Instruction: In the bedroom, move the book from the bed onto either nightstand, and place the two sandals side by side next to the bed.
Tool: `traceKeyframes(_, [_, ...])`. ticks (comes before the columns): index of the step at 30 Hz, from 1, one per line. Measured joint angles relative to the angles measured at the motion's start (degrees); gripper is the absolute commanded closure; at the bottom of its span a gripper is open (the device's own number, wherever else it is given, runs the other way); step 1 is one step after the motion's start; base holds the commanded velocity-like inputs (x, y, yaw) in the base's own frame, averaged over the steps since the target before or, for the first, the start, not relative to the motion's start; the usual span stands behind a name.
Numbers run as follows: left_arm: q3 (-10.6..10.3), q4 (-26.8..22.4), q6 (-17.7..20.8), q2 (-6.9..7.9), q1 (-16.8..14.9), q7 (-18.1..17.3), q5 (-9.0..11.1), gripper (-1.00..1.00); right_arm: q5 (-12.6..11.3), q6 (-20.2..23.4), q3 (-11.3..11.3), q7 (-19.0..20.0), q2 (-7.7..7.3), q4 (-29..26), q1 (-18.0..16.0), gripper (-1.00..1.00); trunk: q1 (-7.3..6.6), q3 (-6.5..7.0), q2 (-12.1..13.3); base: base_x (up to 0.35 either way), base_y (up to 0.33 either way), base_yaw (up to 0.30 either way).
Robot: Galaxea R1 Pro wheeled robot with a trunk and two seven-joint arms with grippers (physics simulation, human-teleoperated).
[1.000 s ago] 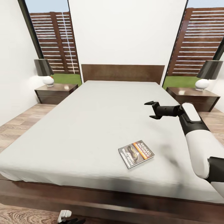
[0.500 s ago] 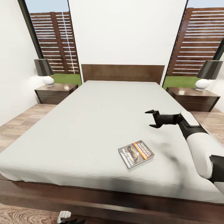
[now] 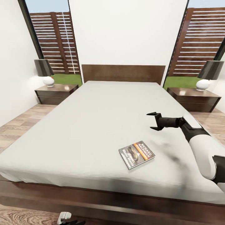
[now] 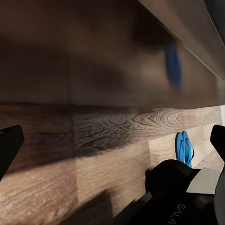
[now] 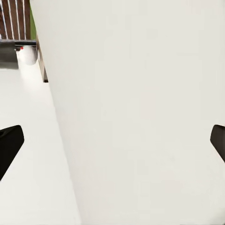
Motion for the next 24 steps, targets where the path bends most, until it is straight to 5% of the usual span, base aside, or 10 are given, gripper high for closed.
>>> traceKeyframes(11, [-0.02, 0.0, 0.0, 0.01, 0.02, 0.05, 0.0, -1.0, -6.38, 4.86, -0.08, 6.47, -2.55, 5.7, 0.42, -1.0, 0.0, 0.0, 0.0, 0.0, 0.0, 0.0])
traceKeyframes(24, [-0.02, 0.0, 0.0, 0.0, 0.0, 0.13, 0.0, -1.0, -7.75, 4.87, 0.01, 7.48, -3.1, 7.19, 2.32, -1.0, 0.0, 0.0, 0.0, 0.0, 0.0, 0.0])
